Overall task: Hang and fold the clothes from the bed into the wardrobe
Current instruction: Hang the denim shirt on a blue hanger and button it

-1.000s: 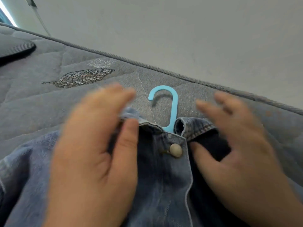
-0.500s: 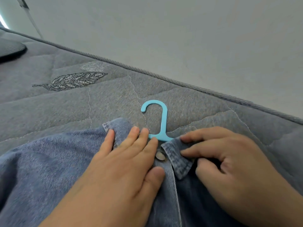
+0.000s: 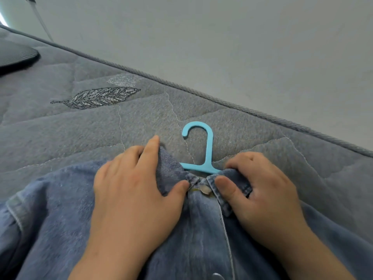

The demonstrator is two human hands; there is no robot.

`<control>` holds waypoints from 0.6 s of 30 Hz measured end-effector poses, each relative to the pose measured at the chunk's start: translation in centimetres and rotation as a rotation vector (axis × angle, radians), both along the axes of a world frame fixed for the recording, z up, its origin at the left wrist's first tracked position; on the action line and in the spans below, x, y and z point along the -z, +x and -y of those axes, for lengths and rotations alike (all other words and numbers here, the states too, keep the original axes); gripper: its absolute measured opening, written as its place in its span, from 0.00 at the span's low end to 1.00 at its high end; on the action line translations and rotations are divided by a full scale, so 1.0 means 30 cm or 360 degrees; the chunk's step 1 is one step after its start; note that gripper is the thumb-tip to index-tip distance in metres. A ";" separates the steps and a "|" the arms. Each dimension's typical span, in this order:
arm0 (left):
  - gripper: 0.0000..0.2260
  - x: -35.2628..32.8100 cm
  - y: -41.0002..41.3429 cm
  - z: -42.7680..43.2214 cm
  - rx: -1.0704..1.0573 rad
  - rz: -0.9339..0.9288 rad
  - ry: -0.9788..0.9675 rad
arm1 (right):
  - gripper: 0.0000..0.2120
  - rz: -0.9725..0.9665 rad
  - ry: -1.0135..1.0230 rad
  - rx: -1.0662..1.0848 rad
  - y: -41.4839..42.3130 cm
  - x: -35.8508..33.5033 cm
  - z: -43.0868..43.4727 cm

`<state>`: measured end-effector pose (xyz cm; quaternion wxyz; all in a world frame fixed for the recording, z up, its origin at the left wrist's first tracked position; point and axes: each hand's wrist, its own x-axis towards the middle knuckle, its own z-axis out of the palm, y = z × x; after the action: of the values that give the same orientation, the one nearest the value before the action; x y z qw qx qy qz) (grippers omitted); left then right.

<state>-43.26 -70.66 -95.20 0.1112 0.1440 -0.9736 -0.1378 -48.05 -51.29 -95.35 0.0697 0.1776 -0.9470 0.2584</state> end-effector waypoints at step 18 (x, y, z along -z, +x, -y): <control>0.29 -0.309 0.060 0.007 0.0179 -0.0024 -0.0022 | 0.09 0.0661 0.0059 -0.0157 0.041 -0.327 0.026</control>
<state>-41.46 -70.87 -85.93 0.1117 0.0871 -0.9802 -0.1381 -46.80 -52.07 -85.56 -0.1429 0.1679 -0.9358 0.2750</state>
